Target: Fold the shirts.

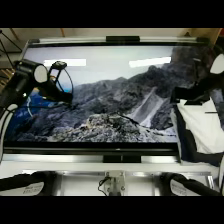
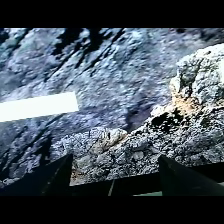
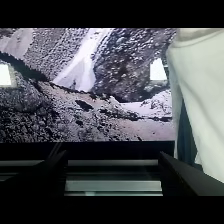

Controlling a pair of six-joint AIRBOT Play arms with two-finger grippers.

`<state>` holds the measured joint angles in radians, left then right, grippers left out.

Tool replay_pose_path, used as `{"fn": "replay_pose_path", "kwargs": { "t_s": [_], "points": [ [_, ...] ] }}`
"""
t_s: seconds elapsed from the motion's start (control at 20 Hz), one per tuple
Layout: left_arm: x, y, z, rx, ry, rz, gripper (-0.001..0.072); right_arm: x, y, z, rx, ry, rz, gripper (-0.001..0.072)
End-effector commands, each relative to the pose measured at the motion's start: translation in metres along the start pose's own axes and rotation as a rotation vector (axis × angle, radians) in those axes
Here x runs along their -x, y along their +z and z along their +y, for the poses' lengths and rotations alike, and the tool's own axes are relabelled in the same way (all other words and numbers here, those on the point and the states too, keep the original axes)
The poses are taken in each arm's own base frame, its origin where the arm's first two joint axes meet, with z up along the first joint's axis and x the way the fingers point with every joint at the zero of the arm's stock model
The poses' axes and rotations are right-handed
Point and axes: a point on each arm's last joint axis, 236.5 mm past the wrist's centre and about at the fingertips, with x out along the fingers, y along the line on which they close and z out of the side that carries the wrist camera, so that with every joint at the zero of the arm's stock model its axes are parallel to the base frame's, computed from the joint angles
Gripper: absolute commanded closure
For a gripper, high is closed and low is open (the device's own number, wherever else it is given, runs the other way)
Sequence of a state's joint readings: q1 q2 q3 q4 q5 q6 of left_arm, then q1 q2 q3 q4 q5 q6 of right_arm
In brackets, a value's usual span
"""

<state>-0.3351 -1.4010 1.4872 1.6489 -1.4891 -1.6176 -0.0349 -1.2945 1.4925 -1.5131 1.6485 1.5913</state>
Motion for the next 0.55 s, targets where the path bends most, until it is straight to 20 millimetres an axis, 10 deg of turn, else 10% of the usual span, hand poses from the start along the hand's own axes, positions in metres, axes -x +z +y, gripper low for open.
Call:
{"fn": "replay_pose_path", "kwargs": {
  "t_s": [0.0,0.5],
  "points": [
    [-0.0002,0.0032,0.0004,0.013,0.002,-0.013,0.0101,-0.0011,-0.0004,0.0093,0.017,0.014,0.005,0.0051],
    [-0.0003,0.0033,0.0007,0.042,0.002,-0.014,0.01,-0.0011,-0.0004,0.0094,0.017,0.015,0.005,0.0051]
  ]
}}
